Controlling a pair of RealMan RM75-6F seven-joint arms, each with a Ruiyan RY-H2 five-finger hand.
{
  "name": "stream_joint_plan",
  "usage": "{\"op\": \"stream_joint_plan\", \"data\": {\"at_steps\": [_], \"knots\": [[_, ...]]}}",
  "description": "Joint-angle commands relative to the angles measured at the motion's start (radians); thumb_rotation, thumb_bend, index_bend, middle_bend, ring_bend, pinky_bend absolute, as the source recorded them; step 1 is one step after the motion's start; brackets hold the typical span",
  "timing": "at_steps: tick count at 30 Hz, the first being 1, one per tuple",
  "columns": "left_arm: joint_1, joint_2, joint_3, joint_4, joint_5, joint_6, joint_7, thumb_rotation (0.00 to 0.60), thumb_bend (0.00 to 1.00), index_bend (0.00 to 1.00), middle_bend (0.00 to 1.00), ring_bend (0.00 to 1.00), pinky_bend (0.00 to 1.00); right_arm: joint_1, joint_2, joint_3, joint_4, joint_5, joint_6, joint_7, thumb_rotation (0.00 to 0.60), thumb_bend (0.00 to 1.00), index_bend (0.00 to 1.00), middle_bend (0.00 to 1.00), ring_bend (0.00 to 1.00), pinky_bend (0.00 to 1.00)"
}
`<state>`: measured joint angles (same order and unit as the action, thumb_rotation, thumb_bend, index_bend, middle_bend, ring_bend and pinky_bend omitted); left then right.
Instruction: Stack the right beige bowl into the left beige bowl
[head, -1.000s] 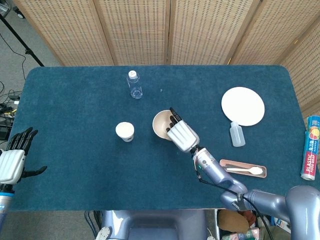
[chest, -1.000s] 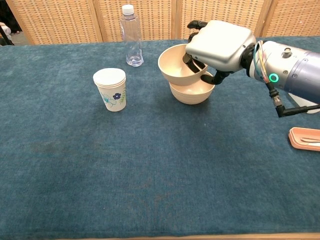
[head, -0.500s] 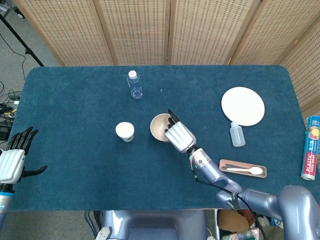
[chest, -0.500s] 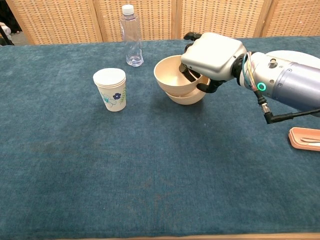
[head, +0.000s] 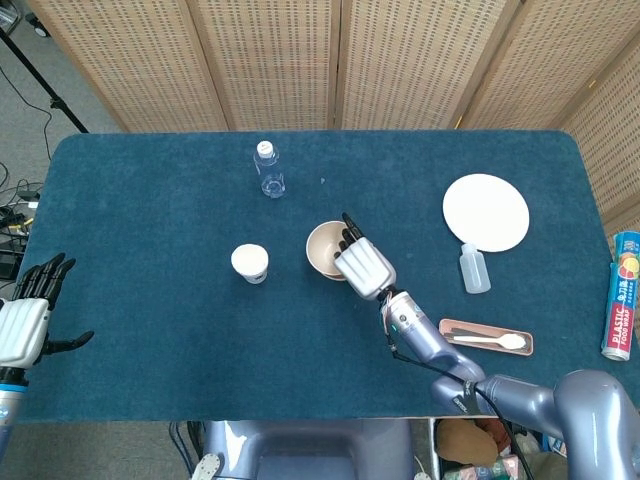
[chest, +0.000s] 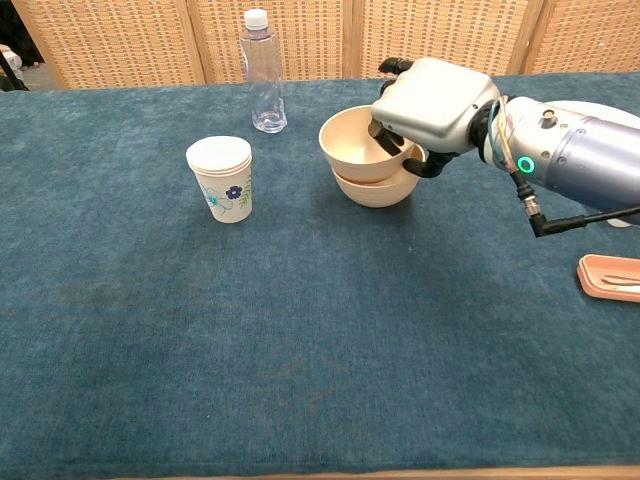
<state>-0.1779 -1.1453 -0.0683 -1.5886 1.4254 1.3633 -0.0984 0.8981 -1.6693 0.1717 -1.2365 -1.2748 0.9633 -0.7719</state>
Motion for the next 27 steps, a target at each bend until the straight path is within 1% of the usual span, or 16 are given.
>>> {"op": "stream_joint_plan", "data": {"at_steps": [1,2,5,12,19,20,22,23,24,25,27], "knots": [[0.000,0.000,0.001,0.000,0.000,-0.001,0.001,0.600,0.00,0.00,0.00,0.00,0.00,-0.005,0.012,-0.001,-0.015,0.009,-0.001,-0.004,0.600,0.47,0.45,0.38,0.24,0.00],[0.000,-0.001,0.001,0.000,0.000,-0.002,0.001,0.600,0.00,0.00,0.00,0.00,0.00,-0.006,0.018,-0.002,-0.024,0.012,-0.002,-0.007,0.600,0.47,0.43,0.36,0.24,0.00],[-0.001,0.000,0.001,-0.001,-0.003,-0.003,0.002,0.600,0.00,0.00,0.00,0.00,0.00,-0.010,0.029,-0.006,-0.039,0.015,-0.001,-0.016,0.600,0.47,0.41,0.32,0.21,0.00],[0.002,0.001,0.001,-0.004,0.000,0.002,0.002,0.600,0.00,0.00,0.00,0.00,0.00,-0.021,0.059,-0.016,-0.090,0.028,0.004,-0.041,0.600,0.47,0.39,0.28,0.19,0.00],[0.000,0.001,0.003,-0.004,0.000,-0.002,0.004,0.600,0.00,0.00,0.00,0.00,0.00,-0.046,0.122,-0.020,-0.208,0.025,0.052,-0.071,0.600,0.47,0.34,0.24,0.17,0.00],[0.000,0.001,0.003,-0.004,0.001,-0.002,0.005,0.600,0.00,0.00,0.00,0.00,0.00,-0.048,0.130,-0.020,-0.224,0.026,0.057,-0.076,0.600,0.47,0.31,0.21,0.16,0.00],[0.001,0.000,0.004,-0.005,0.003,-0.001,0.007,0.600,0.00,0.00,0.00,0.00,0.00,-0.054,0.147,-0.022,-0.261,0.029,0.062,-0.074,0.600,0.47,0.18,0.12,0.09,0.00],[0.001,0.000,0.005,-0.005,0.004,0.001,0.007,0.600,0.00,0.00,0.00,0.00,0.00,-0.056,0.156,-0.024,-0.277,0.033,0.056,-0.068,0.600,0.47,0.09,0.05,0.05,0.00],[0.001,0.000,0.005,-0.006,0.005,0.001,0.006,0.600,0.00,0.00,0.00,0.00,0.00,-0.056,0.170,-0.027,-0.299,0.042,0.040,-0.055,0.600,0.47,0.02,0.01,0.01,0.00],[0.002,0.000,0.006,-0.007,0.007,0.003,0.006,0.600,0.00,0.00,0.00,0.00,0.00,-0.056,0.180,-0.029,-0.318,0.052,0.022,-0.037,0.600,0.47,0.00,0.00,0.00,0.00],[0.003,0.000,0.007,-0.008,0.009,0.006,0.008,0.600,0.00,0.00,0.00,0.00,0.00,-0.048,0.194,-0.029,-0.333,0.063,-0.006,-0.016,0.600,0.47,0.00,0.00,0.00,0.00]]}}
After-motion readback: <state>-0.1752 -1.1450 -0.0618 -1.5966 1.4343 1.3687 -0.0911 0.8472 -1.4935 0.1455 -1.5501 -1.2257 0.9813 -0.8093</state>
